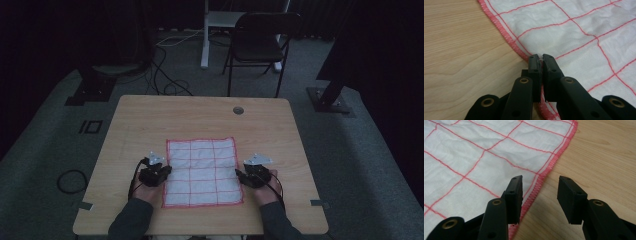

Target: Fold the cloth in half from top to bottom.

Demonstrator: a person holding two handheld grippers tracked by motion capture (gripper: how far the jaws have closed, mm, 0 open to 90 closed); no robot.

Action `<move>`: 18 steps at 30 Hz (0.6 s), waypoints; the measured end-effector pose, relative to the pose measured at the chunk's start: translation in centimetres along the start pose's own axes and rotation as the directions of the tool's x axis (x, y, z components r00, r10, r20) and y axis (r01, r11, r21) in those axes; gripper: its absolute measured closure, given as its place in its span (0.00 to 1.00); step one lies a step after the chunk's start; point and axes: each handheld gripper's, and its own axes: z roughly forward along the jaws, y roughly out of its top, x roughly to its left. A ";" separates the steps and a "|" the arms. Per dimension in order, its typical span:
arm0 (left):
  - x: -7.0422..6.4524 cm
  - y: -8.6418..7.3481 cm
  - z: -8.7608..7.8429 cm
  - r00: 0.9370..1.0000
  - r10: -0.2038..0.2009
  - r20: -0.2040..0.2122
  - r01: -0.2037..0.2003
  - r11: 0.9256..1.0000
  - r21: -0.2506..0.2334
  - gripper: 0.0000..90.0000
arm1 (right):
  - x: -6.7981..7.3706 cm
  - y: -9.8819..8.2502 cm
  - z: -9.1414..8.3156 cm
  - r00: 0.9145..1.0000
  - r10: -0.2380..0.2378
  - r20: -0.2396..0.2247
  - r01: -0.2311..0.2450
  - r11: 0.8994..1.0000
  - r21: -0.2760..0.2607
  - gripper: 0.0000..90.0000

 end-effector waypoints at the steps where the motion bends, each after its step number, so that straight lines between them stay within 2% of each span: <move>1: 0.1 0.0 0.0 1.000 -0.001 -0.004 0.001 1.000 0.001 0.96 | 0.0 0.0 0.0 1.000 -0.002 0.000 0.002 1.000 0.001 0.62; 4: 0.3 0.0 -0.2 1.000 0.005 -0.009 -0.005 1.000 0.004 0.97 | 0.0 0.0 0.1 1.000 -0.003 0.004 0.003 1.000 0.003 0.61; 12: 1.2 -0.1 -0.3 0.999 -0.027 -0.020 0.027 1.000 -0.001 0.97 | -0.2 -0.1 0.0 1.000 0.002 0.002 -0.002 1.000 0.003 0.61; 18: 1.5 0.0 -0.3 0.998 -0.056 -0.009 0.056 0.998 -0.003 0.97 | 0.2 0.1 0.0 1.000 -0.001 -0.005 0.001 1.000 -0.008 0.61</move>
